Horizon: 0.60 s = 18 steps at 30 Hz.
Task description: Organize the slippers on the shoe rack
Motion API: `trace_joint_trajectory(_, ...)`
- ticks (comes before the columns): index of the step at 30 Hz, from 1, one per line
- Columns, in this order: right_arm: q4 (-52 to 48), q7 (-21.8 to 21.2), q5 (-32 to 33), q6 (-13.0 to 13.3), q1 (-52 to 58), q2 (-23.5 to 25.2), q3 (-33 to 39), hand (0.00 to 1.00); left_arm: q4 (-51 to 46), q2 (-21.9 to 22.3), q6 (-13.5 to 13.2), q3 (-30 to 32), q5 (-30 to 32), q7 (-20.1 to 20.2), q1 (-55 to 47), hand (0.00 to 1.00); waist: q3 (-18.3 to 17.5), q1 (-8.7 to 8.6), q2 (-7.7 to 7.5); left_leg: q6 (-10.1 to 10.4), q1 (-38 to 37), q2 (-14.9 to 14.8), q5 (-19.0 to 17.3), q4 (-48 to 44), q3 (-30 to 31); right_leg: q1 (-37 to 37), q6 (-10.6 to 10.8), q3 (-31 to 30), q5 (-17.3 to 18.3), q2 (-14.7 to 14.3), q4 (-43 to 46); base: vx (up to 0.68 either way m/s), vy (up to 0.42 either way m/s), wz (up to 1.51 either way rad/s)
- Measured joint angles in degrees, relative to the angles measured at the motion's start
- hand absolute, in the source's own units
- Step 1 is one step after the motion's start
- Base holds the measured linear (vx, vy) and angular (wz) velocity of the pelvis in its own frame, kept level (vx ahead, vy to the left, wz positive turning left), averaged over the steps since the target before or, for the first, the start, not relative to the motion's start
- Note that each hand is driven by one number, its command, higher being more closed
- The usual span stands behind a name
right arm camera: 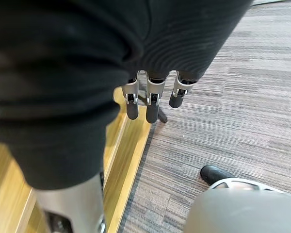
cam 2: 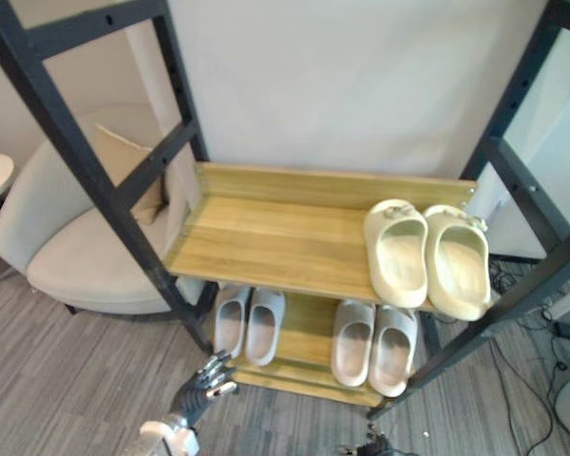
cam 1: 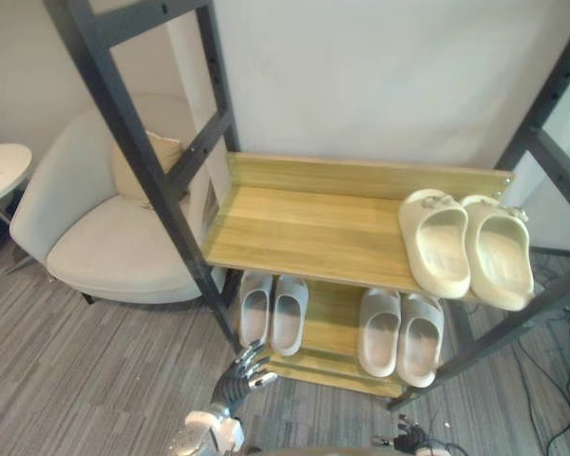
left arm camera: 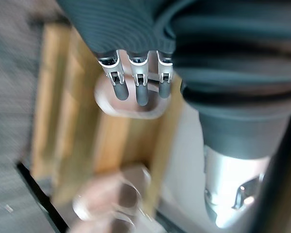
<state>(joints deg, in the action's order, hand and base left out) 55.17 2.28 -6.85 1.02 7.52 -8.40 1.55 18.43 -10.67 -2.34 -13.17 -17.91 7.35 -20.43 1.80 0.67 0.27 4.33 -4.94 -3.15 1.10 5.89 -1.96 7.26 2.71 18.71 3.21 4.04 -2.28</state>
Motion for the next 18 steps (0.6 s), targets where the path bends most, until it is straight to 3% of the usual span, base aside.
trace_joint_trajectory(5,-0.05,0.12,0.01,-0.01,-1.46,1.6,0.01,0.0,15.31,2.94,-0.13,6.73,9.15,-5.02,5.08,0.0,0.32,-0.04,-0.69,-0.16,-0.12,0.51,0.11,0.02,1.2,0.84,0.32,1.39,0.34,0.45,-0.04,0.0,0.01,0.13)
trace_joint_trajectory(8,-0.05,0.21,0.01,-0.01,-1.92,2.66,-0.01,0.0,19.71,3.08,-0.16,9.08,11.75,-7.12,5.71,0.0,0.87,-0.05,-0.99,-0.16,-0.14,0.65,0.1,0.03,1.21,0.86,0.37,1.39,0.36,0.61,-0.01,0.0,0.004,0.02)
trace_joint_trajectory(18,-0.04,0.95,0.0,-0.05,-3.41,3.83,-0.08,0.0,26.94,5.26,-1.1,13.62,14.48,-10.92,7.92,0.0,2.77,0.15,-0.71,-0.35,-0.42,0.62,-0.1,0.03,0.05,-0.55,0.52,-0.14,1.55,1.12,2.63,-0.01,0.005,-0.05)
